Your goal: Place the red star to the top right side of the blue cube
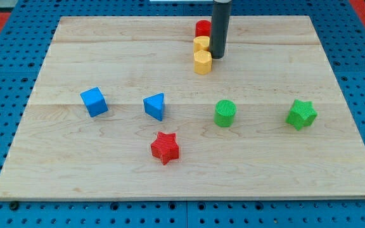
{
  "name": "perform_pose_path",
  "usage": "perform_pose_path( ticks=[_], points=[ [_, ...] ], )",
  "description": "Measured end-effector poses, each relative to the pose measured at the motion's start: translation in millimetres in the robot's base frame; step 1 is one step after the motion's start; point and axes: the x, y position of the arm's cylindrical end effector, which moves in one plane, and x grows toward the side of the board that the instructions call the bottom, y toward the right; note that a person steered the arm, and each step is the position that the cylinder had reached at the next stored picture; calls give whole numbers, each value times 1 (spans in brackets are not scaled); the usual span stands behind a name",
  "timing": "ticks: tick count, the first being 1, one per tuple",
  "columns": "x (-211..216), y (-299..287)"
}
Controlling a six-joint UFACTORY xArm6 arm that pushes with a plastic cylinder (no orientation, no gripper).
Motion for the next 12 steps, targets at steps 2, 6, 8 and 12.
perform_pose_path(
  ticks=[2, 6, 8, 12],
  points=[
    [29, 102],
    [254, 179],
    [249, -63],
    [202, -173]
  ],
)
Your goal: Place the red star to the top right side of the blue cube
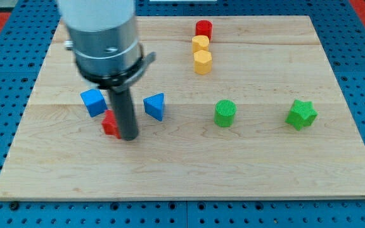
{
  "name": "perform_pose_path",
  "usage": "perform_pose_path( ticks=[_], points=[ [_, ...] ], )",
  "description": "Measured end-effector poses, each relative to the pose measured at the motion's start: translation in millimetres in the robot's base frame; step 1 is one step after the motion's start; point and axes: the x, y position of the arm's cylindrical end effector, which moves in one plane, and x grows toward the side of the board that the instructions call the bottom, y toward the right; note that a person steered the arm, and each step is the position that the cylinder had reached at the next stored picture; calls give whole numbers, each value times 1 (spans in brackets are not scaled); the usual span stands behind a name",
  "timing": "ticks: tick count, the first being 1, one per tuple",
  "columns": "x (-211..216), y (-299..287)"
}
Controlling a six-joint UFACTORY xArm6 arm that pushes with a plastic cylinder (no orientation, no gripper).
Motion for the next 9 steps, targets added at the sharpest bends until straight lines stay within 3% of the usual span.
perform_pose_path(
  ticks=[1, 2, 5, 7, 9],
  points=[
    [16, -70],
    [21, -92],
    [-30, 8],
    [-18, -4],
    [-68, 1]
  ],
)
